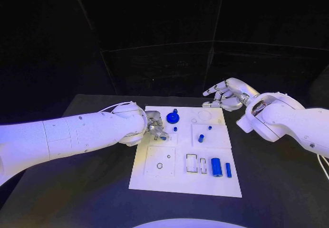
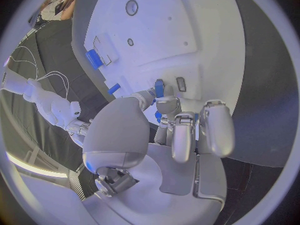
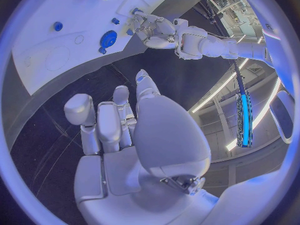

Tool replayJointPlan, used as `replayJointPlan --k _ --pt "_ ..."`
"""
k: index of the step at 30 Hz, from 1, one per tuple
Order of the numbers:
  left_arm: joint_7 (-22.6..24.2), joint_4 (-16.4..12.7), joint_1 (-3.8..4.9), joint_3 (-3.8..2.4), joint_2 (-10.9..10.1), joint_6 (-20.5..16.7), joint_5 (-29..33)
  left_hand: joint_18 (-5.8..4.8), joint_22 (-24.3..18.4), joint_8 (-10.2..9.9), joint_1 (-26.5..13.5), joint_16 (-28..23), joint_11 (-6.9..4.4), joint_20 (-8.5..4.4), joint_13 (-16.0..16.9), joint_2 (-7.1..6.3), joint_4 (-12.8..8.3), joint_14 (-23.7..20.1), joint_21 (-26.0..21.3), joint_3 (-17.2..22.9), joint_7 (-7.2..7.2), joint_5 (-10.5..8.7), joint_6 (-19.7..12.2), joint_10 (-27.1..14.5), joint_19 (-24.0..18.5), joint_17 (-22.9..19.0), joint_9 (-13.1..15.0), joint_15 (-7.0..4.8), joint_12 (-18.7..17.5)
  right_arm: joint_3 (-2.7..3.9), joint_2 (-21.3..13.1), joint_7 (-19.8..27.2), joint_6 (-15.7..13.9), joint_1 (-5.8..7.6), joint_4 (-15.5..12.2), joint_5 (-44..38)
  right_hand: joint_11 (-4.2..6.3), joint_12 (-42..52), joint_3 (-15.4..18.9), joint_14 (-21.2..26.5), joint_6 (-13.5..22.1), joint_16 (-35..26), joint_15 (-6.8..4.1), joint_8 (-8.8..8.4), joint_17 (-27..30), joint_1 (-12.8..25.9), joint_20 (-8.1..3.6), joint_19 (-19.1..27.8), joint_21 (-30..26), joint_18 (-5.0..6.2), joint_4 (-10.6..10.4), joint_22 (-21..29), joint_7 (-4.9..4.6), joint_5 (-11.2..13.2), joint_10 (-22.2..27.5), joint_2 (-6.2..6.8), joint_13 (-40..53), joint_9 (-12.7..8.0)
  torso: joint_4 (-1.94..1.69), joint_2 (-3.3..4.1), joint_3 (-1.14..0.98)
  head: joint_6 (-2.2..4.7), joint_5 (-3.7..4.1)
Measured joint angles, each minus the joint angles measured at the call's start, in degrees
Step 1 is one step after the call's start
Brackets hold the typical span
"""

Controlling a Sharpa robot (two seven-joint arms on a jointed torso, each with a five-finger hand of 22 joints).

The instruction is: Assemble the parts on the task board

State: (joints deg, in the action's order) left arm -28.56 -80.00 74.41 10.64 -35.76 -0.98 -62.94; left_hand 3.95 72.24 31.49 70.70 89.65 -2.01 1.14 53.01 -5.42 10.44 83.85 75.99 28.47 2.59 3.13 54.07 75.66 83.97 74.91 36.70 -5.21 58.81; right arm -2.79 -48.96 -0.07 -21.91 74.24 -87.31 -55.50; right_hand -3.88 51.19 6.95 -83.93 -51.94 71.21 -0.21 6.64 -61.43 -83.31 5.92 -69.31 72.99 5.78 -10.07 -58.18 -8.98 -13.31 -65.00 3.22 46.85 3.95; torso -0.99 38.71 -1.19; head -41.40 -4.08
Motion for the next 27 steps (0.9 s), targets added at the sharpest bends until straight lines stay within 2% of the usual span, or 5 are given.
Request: replayJointPlan --k 9,14,19,27 --pt "-0.02 0.16 0.03 -0.04 0.1 0.4 -0.19 0.0 -0.01 0.04 -0.01 0.0 0.01 0.0 0.0 0.0 0.0 0.0 0.0 0.0 -0.13 0.02 0.13 -0.01 0.0 0.0 -0.19 0.0 0.0 0.0 0.04 -0.02 0.02 0.0 0.01 0.0 0.0 0.0 0.0 0.0 0.0 0.0 0.0 0.0 0.13 0.0 0.0 0.0 0.0 0.0 0.0 0.1 0.0 0.0 0.0 0.0 -0.16 0.0 0.0 0.0 0.0 0.08 0.24" --pt "-0.09 0.52 0.05 -0.05 0.25 1.14 -0.23 0.0 -0.01 0.04 -0.1 0.0 0.1 0.0 -0.08 -0.09 0.17 0.0 0.0 0.17 -0.21 0.02 0.24 -0.09 0.0 0.0 -0.13 0.0 0.0 0.0 0.06 -0.04 0.03 0.0 0.03 0.0 0.0 0.0 0.0 0.0 0.0 0.0 0.0 0.0 0.13 0.0 0.0 0.0 0.0 0.0 0.0 0.1 0.0 0.0 0.0 0.0 -0.16 0.0 0.02 0.02 0.0 -0.1 0.21" --pt "-0.17 0.95 0.12 -0.06 0.46 2.08 -0.24 0.0 0.31 0.31 -1.34 0.0 -0.23 0.0 -0.03 -0.85 0.39 0.0 0.0 0.57 -0.59 0.03 0.77 0.25 0.0 0.0 0.07 0.0 0.0 0.0 0.06 -0.05 0.03 0.0 0.04 0.0 0.0 0.0 0.0 0.0 0.0 0.0 0.0 0.0 0.13 0.0 0.0 0.0 0.0 0.0 0.0 0.09 0.0 0.0 0.0 0.0 -0.16 0.0 0.04 0.02 0.0 -0.2 0.16" --pt "-0.37 1.63 0.25 -0.1 0.96 3.23 -0.22 0.0 0.74 0.48 -6.53 0.0 -0.56 0.0 0.76 -1.34 -3.92 0.21 0.23 4.83 -0.95 0.02 1.99 1.14 0.0 0.0 0.31 -0.21 0.56 0.0 0.11 -0.07 0.03 0.0 0.06 0.01 0.0 0.0 0.0 0.0 0.0 0.0 0.0 0.0 0.13 0.0 0.0 0.0 0.0 0.0 0.0 0.09 0.0 0.0 0.0 0.0 -0.16 0.0 0.04 0.02 0.0 -0.35 0.23"
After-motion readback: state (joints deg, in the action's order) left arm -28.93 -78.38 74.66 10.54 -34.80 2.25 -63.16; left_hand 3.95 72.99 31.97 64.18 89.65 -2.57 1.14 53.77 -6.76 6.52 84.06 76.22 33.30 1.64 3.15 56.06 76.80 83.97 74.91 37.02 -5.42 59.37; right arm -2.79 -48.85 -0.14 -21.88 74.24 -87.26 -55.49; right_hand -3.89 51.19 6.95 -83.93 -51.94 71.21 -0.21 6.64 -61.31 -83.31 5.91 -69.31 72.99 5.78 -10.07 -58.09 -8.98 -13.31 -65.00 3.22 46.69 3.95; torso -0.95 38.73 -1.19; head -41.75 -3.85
